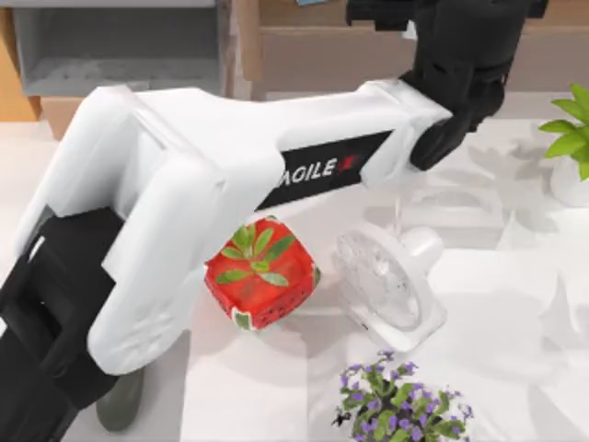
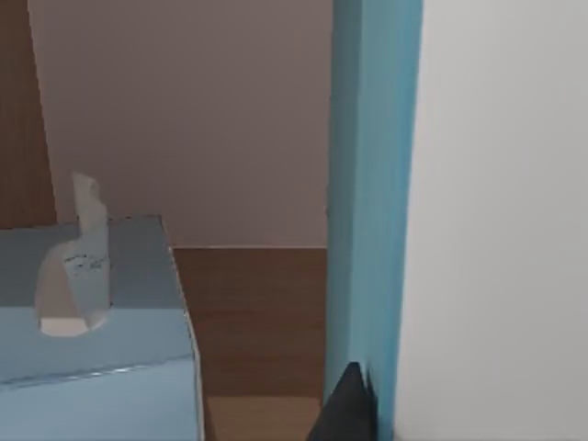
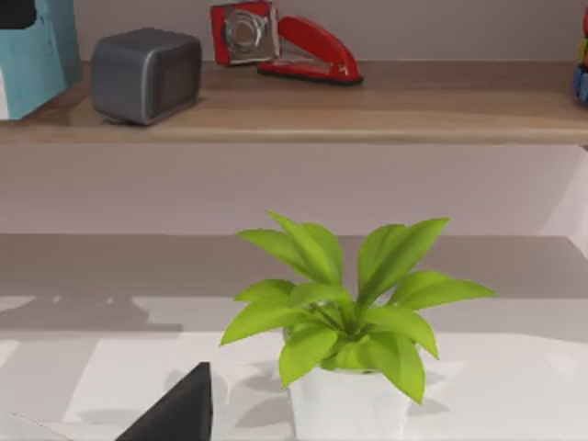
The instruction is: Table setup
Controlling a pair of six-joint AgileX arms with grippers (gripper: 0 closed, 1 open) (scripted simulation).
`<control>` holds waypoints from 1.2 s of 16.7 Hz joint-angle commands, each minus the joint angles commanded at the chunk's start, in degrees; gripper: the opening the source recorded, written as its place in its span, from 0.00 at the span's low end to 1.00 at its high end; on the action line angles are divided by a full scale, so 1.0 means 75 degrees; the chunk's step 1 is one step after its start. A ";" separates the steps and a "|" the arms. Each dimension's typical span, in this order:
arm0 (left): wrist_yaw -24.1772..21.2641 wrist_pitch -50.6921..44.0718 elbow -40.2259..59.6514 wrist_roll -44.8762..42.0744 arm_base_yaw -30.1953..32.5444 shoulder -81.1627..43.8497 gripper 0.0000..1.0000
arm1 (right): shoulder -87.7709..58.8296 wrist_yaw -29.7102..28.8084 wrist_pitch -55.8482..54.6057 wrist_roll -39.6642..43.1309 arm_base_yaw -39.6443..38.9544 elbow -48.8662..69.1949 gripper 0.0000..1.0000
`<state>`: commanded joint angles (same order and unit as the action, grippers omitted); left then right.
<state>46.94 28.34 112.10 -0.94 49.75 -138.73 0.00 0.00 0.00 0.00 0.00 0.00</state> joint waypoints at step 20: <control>-0.0630 0.1745 -0.7747 -0.4632 -0.0096 0.5282 0.00 | 0.0000 0.0000 0.0000 0.0000 0.0000 0.0000 1.00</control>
<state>42.21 41.43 54.00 -35.68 49.03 -99.11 0.00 0.00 0.00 0.00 0.00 0.00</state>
